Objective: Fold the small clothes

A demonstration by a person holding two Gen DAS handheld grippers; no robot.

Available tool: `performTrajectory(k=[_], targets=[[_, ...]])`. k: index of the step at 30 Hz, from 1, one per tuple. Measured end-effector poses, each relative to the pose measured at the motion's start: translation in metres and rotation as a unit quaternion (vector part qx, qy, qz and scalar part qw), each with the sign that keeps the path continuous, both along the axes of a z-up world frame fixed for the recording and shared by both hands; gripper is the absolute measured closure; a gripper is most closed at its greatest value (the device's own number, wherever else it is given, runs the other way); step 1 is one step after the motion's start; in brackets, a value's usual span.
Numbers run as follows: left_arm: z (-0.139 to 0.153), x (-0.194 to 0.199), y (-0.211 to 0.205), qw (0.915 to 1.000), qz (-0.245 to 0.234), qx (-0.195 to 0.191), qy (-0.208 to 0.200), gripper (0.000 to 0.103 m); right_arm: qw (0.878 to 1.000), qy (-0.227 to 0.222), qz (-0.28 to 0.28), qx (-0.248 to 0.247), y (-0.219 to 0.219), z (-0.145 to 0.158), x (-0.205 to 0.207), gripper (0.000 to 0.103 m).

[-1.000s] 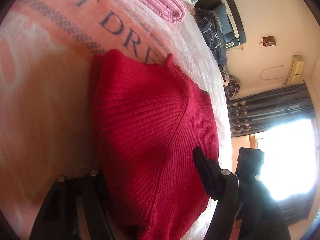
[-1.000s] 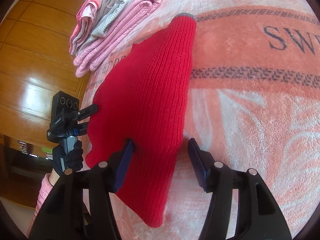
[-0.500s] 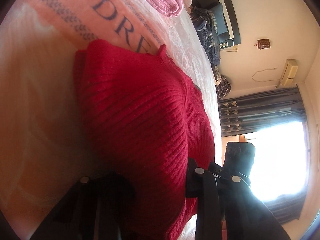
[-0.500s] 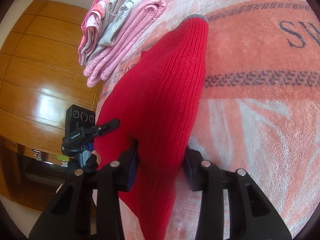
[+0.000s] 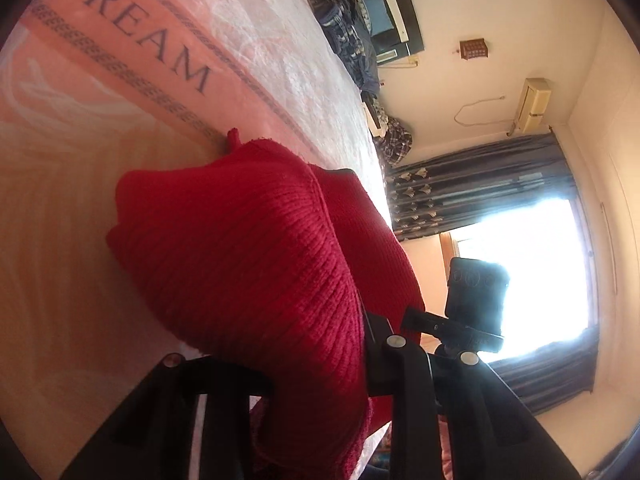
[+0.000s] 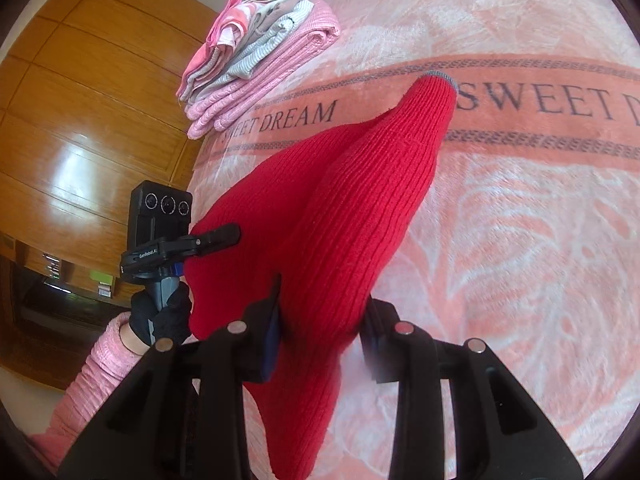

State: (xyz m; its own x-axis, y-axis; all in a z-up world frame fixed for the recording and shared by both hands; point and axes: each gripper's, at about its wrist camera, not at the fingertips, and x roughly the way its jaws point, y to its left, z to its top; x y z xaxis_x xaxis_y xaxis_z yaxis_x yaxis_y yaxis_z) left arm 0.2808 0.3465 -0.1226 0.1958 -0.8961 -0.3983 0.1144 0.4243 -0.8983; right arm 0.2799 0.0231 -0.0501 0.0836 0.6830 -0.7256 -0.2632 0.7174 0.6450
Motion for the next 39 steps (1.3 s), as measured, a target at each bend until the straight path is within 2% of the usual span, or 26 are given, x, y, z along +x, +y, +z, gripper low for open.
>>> performTrajectory(k=[2,4,9,11,14,17,22,25,26,27,28,29,30,34,39], targets=[[0.003,-0.014,-0.026,0.9997,-0.021,0.004,-0.008,0.076,1.000,0.001,-0.006,-0.012,-0.024,-0.001,-0.024,0.071],[0.000,-0.025,-0.048,0.9987,-0.035,0.031,-0.021,0.076,1.000,0.006,-0.012,-0.021,-0.044,-0.010,-0.039,0.071],[-0.038,-0.037,-0.069,0.9935,-0.050,0.102,-0.002,0.072,0.996,0.065,-0.041,-0.044,-0.076,-0.079,-0.063,0.067],[-0.048,-0.039,-0.065,0.9951,-0.040,0.090,0.000,0.070,0.995,0.083,-0.058,-0.006,-0.086,-0.096,-0.069,0.065],[-0.039,-0.040,-0.066,0.9928,-0.047,0.110,-0.011,0.065,0.996,0.072,-0.049,-0.006,-0.090,-0.086,-0.070,0.059],[-0.024,-0.049,-0.063,0.9917,-0.041,0.121,-0.011,0.050,0.997,0.065,-0.049,0.009,-0.097,-0.073,-0.078,0.044],[-0.009,-0.090,-0.063,0.9880,-0.041,0.148,-0.020,0.047,0.995,0.088,-0.041,-0.010,-0.098,-0.084,-0.103,0.045],[-0.005,-0.109,-0.062,0.9846,-0.049,0.166,-0.025,0.047,0.995,0.093,-0.035,0.003,-0.101,-0.085,-0.120,0.047],[-0.005,-0.115,-0.061,0.9834,-0.051,0.172,-0.025,0.047,0.995,0.092,-0.031,0.004,-0.100,-0.083,-0.123,0.051],[-0.007,-0.118,-0.059,0.9822,-0.053,0.178,-0.027,0.047,0.995,0.092,-0.027,0.004,-0.098,-0.083,-0.126,0.062],[-0.009,-0.121,-0.060,0.9806,-0.053,0.187,-0.028,0.047,0.995,0.092,-0.026,0.000,-0.096,-0.083,-0.127,0.067],[-0.010,-0.125,-0.061,0.9786,-0.057,0.195,-0.030,0.048,0.996,0.091,-0.026,-0.002,-0.094,-0.083,-0.129,0.079],[-0.011,-0.129,-0.062,0.9767,-0.058,0.204,-0.034,0.051,0.996,0.090,-0.028,-0.001,-0.094,-0.082,-0.129,0.082],[-0.007,-0.136,-0.067,0.9638,-0.072,0.248,-0.068,0.055,0.996,0.080,-0.028,-0.029,-0.089,-0.077,-0.130,0.084],[-0.010,-0.138,-0.075,0.9545,-0.075,0.270,-0.101,0.056,0.995,0.083,-0.031,-0.047,-0.086,-0.088,-0.130,0.086]])
